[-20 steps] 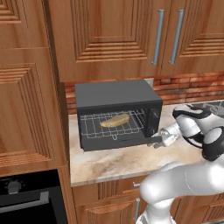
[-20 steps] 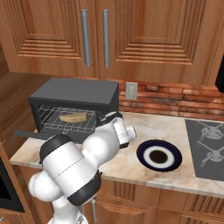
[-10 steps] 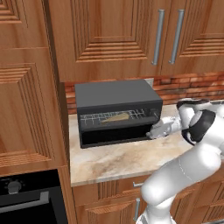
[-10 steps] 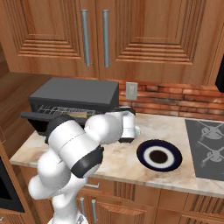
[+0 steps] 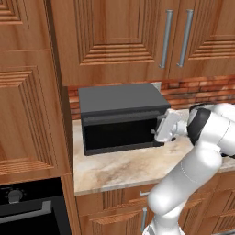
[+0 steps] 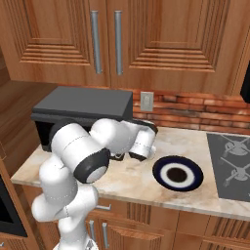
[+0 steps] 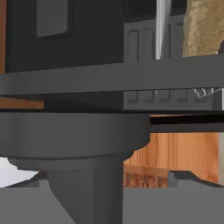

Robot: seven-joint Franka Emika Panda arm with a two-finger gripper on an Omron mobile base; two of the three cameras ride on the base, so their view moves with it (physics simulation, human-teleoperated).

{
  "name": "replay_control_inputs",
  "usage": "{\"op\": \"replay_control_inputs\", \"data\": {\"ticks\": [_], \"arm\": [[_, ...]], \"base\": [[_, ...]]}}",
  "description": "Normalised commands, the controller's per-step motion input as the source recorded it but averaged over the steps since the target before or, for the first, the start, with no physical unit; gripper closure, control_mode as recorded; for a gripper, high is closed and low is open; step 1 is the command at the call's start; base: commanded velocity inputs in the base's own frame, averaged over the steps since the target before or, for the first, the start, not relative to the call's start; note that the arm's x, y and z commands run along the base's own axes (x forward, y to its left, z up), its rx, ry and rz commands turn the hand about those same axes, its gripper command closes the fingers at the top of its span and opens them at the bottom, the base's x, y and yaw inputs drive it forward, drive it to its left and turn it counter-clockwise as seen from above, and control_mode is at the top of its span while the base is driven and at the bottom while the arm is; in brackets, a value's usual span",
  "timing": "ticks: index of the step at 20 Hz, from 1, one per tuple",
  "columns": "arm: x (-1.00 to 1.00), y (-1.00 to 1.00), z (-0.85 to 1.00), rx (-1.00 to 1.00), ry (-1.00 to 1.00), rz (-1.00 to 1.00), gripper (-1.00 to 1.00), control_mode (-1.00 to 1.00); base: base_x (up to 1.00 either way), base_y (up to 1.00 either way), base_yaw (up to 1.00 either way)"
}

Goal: Pull the toaster oven rack outwards. Pick up the baguette from the plate and place it on the toaster oven rack. Close the toaster oven door fully and set the temperature to the lowest setting.

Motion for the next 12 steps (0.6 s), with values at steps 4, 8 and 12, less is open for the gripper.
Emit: {"op": "replay_control_inputs", "data": {"ticks": [4,8,12], "arm": [[0.53,0.17,0.92,0.11,0.36,-0.15,-1.0,-1.0],[0.52,0.08,0.94,0.12,0.35,-0.16,-1.0,-1.0],[0.61,0.01,0.99,0.11,0.38,-0.14,-1.0,-1.0]], "base": [[0.0,0.0,0.0],[0.0,0.0,0.0],[0.0,0.0,0.0]]}}
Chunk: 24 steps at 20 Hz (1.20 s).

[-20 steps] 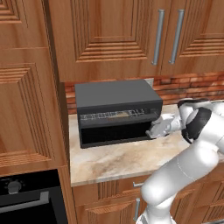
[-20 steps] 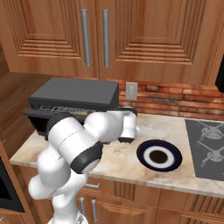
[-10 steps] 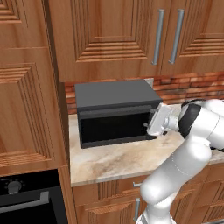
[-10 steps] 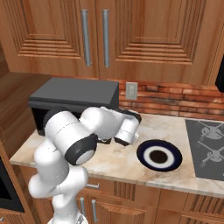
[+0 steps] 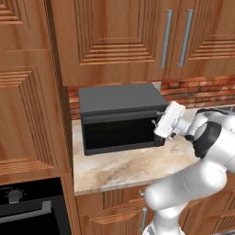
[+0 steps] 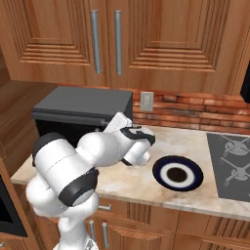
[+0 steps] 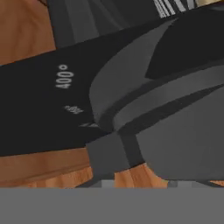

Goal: Pull the toaster oven rack outwards. Pick up the baguette from the plate and place it on the toaster oven rack. Close the toaster oven door fully and set the temperature to the lowest setting.

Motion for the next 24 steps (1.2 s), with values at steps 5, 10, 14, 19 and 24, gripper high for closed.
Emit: {"op": "replay_control_inputs", "data": {"ticks": [5,10,14,19,24], "arm": [[0.8,0.0,0.98,0.1,0.4,-0.15,-1.0,-1.0],[0.88,0.0,0.83,0.06,0.39,-0.18,-1.0,-1.0],[0.99,0.0,0.68,0.05,0.38,-0.18,-1.0,-1.0],[1.0,0.01,0.51,0.04,0.31,-0.16,-1.0,-1.0],[1.0,0.0,0.36,0.06,0.25,-0.13,-1.0,-1.0]], "base": [[0.0,0.0,0.0],[0.0,0.0,0.0],[0.0,0.0,0.0],[0.0,0.0,0.0],[0.0,0.0,0.0]]}}
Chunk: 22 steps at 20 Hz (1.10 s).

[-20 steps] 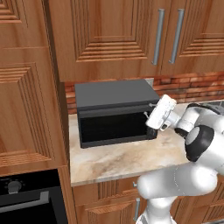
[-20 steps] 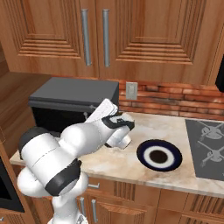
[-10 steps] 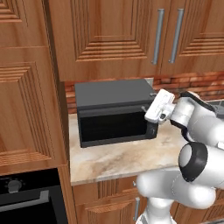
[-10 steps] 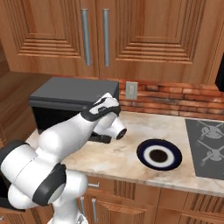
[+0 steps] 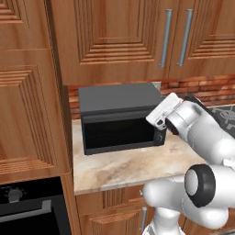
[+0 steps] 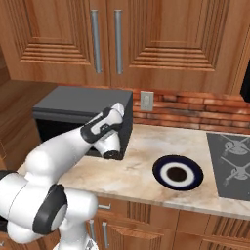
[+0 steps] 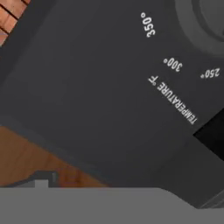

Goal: Pull the toaster oven rack outwards. Pick up the baguette from the plate and place it on the toaster oven rack. Close the toaster oven door fully and set the temperature to the lowest setting.

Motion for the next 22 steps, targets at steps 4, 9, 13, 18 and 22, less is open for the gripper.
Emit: {"op": "replay_control_inputs", "data": {"ticks": [4,9,13,18,22], "arm": [[1.0,0.0,0.26,0.06,0.21,-0.12,-1.0,-1.0],[1.0,0.0,0.46,0.08,0.27,-0.09,-1.0,-1.0],[0.79,-0.13,0.96,0.15,0.46,-0.02,-1.0,-1.0],[0.46,-0.37,1.0,0.16,0.65,0.04,-1.0,-1.0],[0.31,-0.26,1.0,0.02,0.79,0.15,-1.0,-1.0]], "base": [[0.0,0.0,0.0],[0.0,0.0,0.0],[0.0,0.0,0.0],[0.0,0.0,0.0],[0.0,0.0,0.0]]}}
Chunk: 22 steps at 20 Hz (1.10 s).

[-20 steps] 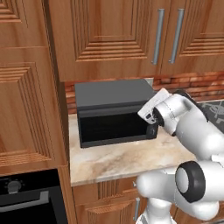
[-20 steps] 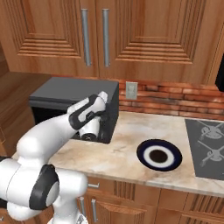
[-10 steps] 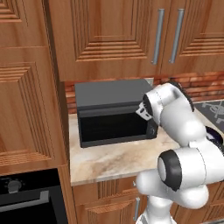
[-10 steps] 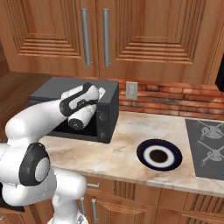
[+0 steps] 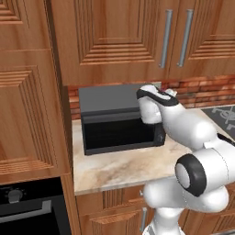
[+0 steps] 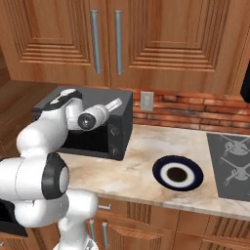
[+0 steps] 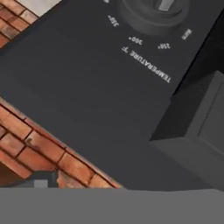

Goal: Pull the toaster oven rack outwards. Pick up the baguette from the plate and place it on the toaster oven rack. Close the toaster oven door fully and set the temperature to the lowest setting.

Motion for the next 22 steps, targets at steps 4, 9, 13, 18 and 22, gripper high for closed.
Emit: {"op": "replay_control_inputs", "data": {"ticks": [4,9,13,18,22], "arm": [[0.3,-0.04,0.97,-0.08,0.93,0.07,-1.0,-1.0],[0.16,0.0,0.87,-0.1,0.9,-0.4,-1.0,-1.0],[0.04,0.0,0.69,-0.1,0.94,-0.54,-1.0,-1.0],[0.04,0.0,0.77,-0.18,0.98,-0.37,-1.0,-1.0],[-0.21,0.0,0.82,-0.11,0.66,-0.3,-1.0,-1.0]], "base": [[0.0,0.0,0.0],[0.0,0.0,0.0],[0.0,0.0,0.0],[0.0,0.0,0.0],[0.0,0.0,0.0]]}}
